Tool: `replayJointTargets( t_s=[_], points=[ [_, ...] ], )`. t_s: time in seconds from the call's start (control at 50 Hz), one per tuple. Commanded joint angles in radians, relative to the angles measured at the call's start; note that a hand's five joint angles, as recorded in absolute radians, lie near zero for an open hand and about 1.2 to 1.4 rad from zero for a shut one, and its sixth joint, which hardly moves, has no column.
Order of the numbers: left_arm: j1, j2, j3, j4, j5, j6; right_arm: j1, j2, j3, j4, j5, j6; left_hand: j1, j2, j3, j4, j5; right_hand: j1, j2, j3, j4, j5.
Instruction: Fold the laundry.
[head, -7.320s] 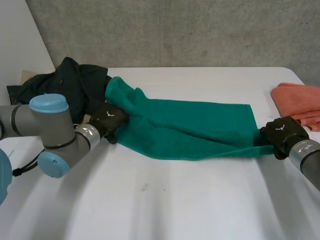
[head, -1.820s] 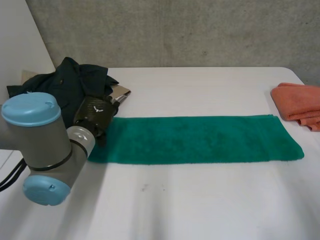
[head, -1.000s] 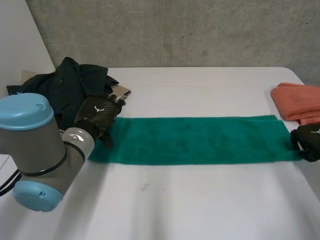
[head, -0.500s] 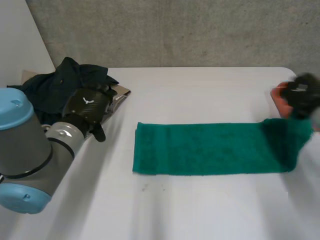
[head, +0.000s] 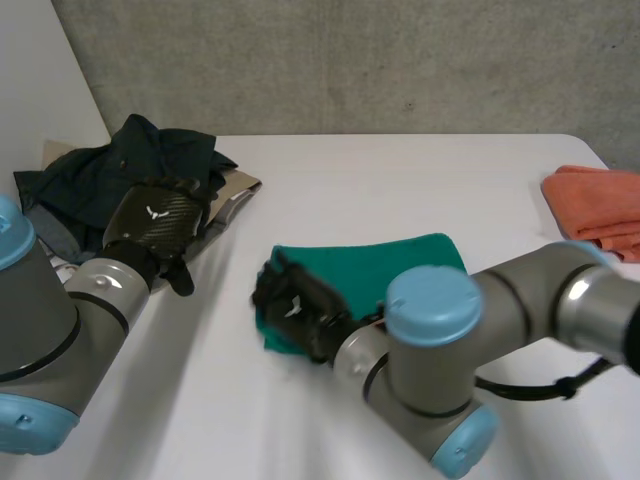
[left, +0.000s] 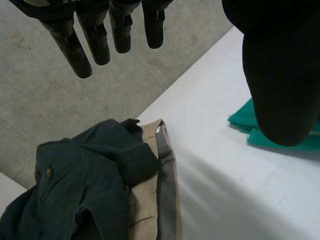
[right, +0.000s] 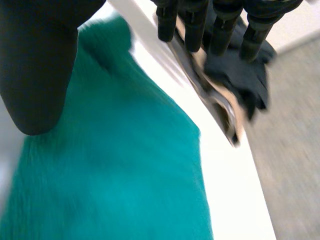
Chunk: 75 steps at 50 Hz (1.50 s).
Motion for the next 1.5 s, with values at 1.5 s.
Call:
replayJointTargets(
  t_s=[1.5],
  points=[
    [-0.321, -0.516, 0.486, -0.228, -0.224, -0.256, -0.261, 0.004, -0.115, 0.358, -0.029, 0.761, 0.017, 0.010, 0.002, 0.009, -0.009, -0.045, -0.037, -0.041, -0.043, -0.043]
  ],
)
